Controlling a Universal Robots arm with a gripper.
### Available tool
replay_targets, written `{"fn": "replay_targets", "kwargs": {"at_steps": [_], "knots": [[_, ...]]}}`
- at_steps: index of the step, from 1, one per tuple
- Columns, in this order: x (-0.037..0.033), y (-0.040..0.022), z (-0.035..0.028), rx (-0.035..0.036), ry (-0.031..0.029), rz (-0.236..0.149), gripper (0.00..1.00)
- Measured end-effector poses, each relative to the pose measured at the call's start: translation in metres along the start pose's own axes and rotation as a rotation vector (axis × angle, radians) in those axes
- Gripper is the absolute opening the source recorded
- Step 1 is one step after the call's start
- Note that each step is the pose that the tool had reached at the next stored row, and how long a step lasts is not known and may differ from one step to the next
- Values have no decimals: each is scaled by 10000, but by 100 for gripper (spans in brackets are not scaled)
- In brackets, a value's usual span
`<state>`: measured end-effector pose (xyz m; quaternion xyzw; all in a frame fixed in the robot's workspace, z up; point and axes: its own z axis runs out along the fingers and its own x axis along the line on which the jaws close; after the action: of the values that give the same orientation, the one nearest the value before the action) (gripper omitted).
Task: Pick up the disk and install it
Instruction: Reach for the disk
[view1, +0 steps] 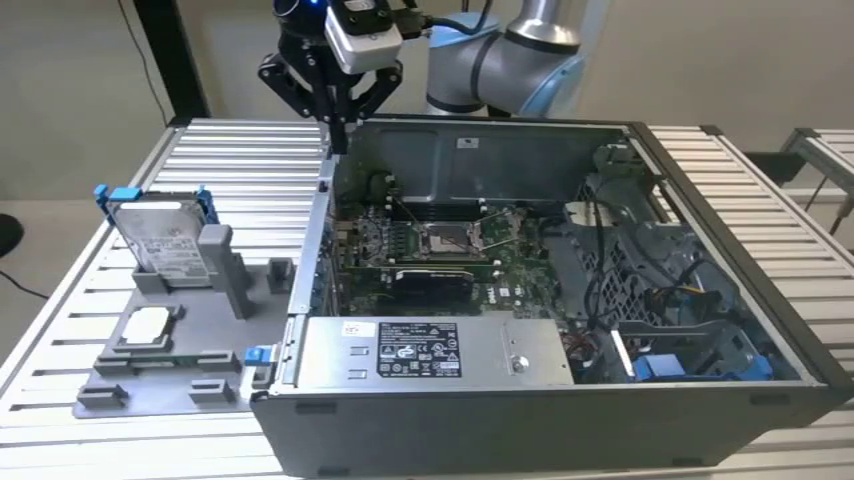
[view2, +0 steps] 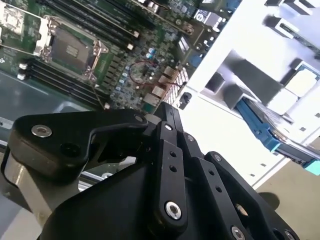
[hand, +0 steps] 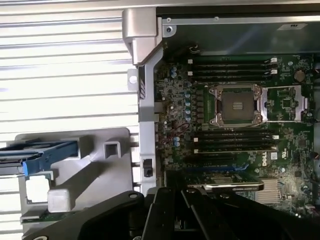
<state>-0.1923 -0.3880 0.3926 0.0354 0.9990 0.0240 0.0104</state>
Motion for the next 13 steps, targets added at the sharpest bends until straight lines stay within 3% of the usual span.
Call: {"fn": "replay_targets", "kwargs": {"at_steps": [13], "knots": [[448, -31, -10, 0, 0, 1, 0]]}}
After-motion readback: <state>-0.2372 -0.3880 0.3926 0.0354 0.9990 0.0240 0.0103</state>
